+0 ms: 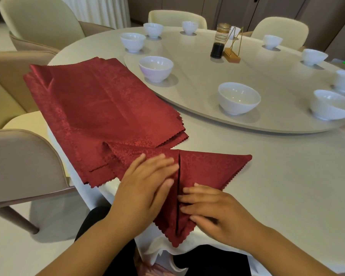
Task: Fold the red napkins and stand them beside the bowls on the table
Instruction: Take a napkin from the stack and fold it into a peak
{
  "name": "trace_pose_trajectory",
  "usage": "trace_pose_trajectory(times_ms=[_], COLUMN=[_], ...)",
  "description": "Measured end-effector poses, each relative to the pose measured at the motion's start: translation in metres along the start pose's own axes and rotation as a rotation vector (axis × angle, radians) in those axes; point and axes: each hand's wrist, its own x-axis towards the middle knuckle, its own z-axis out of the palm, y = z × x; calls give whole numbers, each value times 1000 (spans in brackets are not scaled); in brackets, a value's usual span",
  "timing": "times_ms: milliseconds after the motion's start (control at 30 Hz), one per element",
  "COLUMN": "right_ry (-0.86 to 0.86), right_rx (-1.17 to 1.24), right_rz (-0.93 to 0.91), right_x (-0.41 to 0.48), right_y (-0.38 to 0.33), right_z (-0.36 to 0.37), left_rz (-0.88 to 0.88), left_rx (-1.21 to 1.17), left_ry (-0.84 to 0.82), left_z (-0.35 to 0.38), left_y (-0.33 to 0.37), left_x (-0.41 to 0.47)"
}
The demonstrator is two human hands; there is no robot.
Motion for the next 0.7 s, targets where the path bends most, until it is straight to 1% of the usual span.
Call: trace_pose_trajectory(times_ms=[67, 167, 233, 267, 333, 367, 400, 433, 467, 500, 600, 633, 700], right_ry=[3, -29, -52, -37, 52, 124, 191, 221, 200, 131, -127, -189, -250], right_rx=[35, 93, 179, 235, 355, 362, 304, 200, 100, 15, -133, -189, -261], right_rz=[21, 77, 132, 178, 316, 368, 399, 428, 465, 517, 633, 641, 643], right_x=[-1, -2, 0, 2, 11, 17, 25, 33, 42, 50, 57, 56, 49], right_y=[-1, -2, -4, -6, -10, -10, -10, -7, -5, -3, 6, 7, 10], right_z=[0, 1, -4, -7, -13, -14, -15, -16, -16, -15, -6, -3, -2], left_rz=[-63, -117, -155, -174, -191, -186, -184, -184, -186, -189, -205, -210, -214], left_rx=[152, 379, 424, 431, 447, 459, 470, 481, 486, 486, 481, 479, 475], left_ry=[29, -93, -158, -179, -202, -206, -214, -220, -224, -227, -243, -250, -263], left_z=[10, 27, 36, 38, 40, 40, 40, 40, 40, 40, 39, 39, 38], left_y=[1, -2, -4, -4, -5, -6, -5, -5, -5, -5, -4, -4, -4], left_x=[16, 24, 22, 21, 20, 19, 19, 19, 19, 20, 20, 19, 20])
